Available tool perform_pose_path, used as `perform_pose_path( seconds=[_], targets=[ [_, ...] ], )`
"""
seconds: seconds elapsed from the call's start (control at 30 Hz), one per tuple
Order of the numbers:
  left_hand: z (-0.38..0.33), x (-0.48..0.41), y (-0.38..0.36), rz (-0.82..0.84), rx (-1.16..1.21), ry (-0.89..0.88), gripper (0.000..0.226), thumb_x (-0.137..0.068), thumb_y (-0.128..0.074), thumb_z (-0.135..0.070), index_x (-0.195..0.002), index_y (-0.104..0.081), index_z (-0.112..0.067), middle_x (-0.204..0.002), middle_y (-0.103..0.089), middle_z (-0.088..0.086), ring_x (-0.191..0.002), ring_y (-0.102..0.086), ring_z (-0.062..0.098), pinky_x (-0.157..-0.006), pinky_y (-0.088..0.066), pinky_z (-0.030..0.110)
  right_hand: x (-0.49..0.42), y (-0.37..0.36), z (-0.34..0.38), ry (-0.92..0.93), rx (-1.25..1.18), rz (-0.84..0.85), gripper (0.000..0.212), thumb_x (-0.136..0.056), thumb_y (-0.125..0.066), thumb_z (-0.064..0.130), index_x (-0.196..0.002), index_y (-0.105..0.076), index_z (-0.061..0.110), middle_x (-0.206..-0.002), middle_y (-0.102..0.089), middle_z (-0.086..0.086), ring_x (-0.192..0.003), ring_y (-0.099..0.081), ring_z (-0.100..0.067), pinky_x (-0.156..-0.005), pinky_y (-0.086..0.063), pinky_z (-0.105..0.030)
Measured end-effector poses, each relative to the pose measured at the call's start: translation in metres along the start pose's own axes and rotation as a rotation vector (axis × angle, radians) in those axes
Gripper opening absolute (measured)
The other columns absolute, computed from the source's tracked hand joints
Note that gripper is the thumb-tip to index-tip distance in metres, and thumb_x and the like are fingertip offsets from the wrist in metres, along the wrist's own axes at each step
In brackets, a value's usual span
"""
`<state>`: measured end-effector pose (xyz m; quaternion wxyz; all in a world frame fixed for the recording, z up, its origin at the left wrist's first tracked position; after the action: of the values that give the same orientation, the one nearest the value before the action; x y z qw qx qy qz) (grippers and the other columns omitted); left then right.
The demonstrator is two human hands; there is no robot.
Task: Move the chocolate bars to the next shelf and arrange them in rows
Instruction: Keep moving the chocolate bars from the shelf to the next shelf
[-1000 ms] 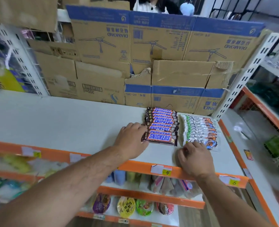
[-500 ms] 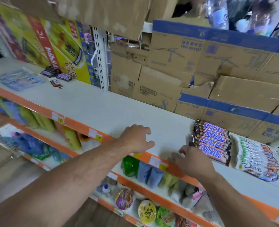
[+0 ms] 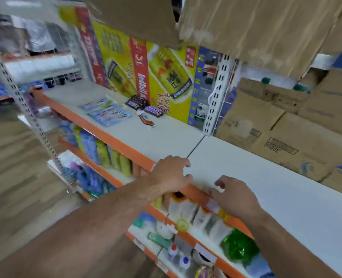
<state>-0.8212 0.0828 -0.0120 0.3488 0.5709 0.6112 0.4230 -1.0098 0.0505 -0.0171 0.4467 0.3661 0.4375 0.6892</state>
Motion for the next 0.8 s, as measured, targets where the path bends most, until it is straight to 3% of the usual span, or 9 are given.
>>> perform_pose_path(
  seconds=[0.23,0.5,0.8],
  targets=[
    [0.110,-0.031,0.039,-0.046,0.022,0.111,0.044,-0.089,-0.052,-0.045,-0.130,-0.053,-0.029,-0.129,-0.059,-0.005,-0.121,-0.050,0.018,-0.101,-0.042,0.039,-0.078,-0.028,0.097,0.101,0.028,0.057,0.037,-0.085,-0.055,0.049,-0.117,-0.061,0.029,-0.121,-0.062,0.008,-0.112,-0.057,-0.015,-0.089,-0.047,-0.029],
    [0.185,-0.080,0.081,-0.046,0.005,0.211,0.043,-0.092,-0.052,-0.043,-0.132,-0.052,-0.030,-0.131,-0.057,-0.006,-0.121,-0.050,0.016,-0.099,-0.042,0.033,-0.176,-0.054,0.167,0.189,-0.015,0.134,0.039,-0.088,-0.055,0.049,-0.120,-0.060,0.028,-0.122,-0.063,0.009,-0.112,-0.058,-0.014,-0.092,-0.048,-0.028],
    [0.233,-0.155,0.114,-0.085,-0.007,0.141,0.036,-0.096,-0.049,-0.035,-0.131,-0.055,-0.029,-0.131,-0.059,-0.006,-0.120,-0.054,0.016,-0.092,-0.045,0.028,-0.246,-0.067,0.218,0.193,-0.011,0.091,0.035,-0.091,-0.053,0.041,-0.121,-0.060,0.025,-0.123,-0.062,0.004,-0.112,-0.058,-0.018,-0.088,-0.047,-0.031]
  ],
)
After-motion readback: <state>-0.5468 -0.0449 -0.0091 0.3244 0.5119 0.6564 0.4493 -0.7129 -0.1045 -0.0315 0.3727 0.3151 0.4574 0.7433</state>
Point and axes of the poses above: each hand's wrist, its own x-axis away from the middle knuckle, its own y-axis out of the back of the hand, z = x × y, the point moved 8 cm from there along -x, towards the middle knuckle
